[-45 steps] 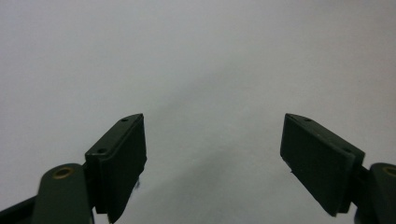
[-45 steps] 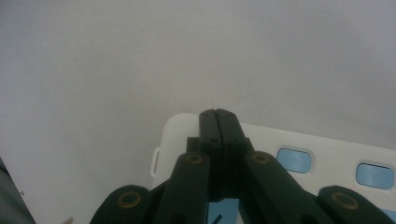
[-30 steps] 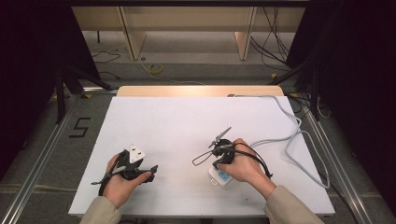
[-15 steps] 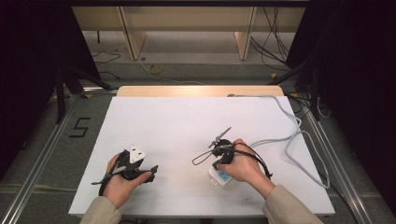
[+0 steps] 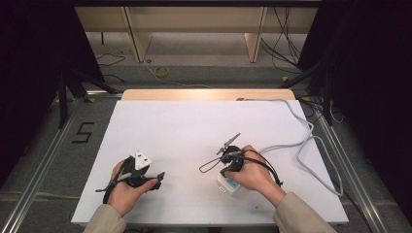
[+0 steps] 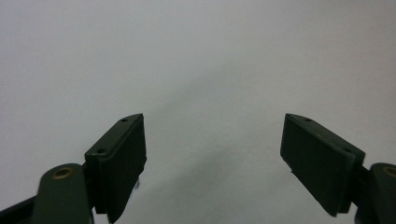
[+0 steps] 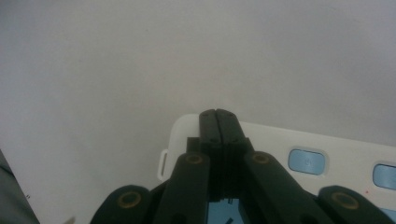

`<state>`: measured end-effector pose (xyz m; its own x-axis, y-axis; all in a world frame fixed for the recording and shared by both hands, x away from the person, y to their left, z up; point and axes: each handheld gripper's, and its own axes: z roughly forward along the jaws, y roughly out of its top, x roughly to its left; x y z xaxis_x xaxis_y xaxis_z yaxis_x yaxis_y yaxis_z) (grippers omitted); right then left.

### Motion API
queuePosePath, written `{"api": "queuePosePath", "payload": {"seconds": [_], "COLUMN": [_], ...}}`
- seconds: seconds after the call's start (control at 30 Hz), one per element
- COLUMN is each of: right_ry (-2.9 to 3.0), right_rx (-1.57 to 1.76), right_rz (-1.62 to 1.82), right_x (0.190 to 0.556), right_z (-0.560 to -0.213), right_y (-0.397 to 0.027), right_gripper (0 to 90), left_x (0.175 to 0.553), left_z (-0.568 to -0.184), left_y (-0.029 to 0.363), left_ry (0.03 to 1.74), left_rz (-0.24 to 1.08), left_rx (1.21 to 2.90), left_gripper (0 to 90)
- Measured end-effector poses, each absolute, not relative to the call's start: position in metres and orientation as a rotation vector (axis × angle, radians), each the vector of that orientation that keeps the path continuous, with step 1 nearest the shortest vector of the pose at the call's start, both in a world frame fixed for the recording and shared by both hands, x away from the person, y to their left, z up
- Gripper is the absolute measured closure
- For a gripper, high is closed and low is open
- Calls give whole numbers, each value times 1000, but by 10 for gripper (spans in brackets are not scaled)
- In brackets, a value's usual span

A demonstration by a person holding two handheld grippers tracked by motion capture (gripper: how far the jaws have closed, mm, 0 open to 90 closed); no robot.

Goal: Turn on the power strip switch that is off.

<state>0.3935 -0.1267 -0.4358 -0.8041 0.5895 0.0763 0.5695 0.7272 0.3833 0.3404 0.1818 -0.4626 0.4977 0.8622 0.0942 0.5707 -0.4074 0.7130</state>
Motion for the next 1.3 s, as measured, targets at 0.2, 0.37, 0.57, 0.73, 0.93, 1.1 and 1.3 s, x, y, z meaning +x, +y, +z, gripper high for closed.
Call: {"api": "queuePosePath", "payload": {"seconds": [0.2,0.37,0.57,0.73,0.93,1.1,1.3], "right_ry": [2856,2855,2852,2836,2811,2795,2777], "right_rx": [955,966,977,984,993,1020,1056], "right_rz": [646,653,662,686,713,717,730], "right_x": [392,393,392,389,385,382,381], "right_z": [-433,-430,-427,-425,-424,-424,-426], "right_y": [-130,-135,-141,-148,-164,-178,-191], "right_gripper": [900,900,889,880,872,871,864], "left_x": [340,340,340,340,340,340,340], "left_z": [-463,-464,-464,-464,-465,-465,-466], "left_y": [181,180,181,181,182,182,183], "left_ry": [1170,1172,1175,1174,1174,1176,1179], "left_rz": [611,611,609,604,603,595,594], "left_rx": [2121,2120,2120,2121,2130,2133,2137], "left_gripper": [222,222,222,221,221,221,222]}}
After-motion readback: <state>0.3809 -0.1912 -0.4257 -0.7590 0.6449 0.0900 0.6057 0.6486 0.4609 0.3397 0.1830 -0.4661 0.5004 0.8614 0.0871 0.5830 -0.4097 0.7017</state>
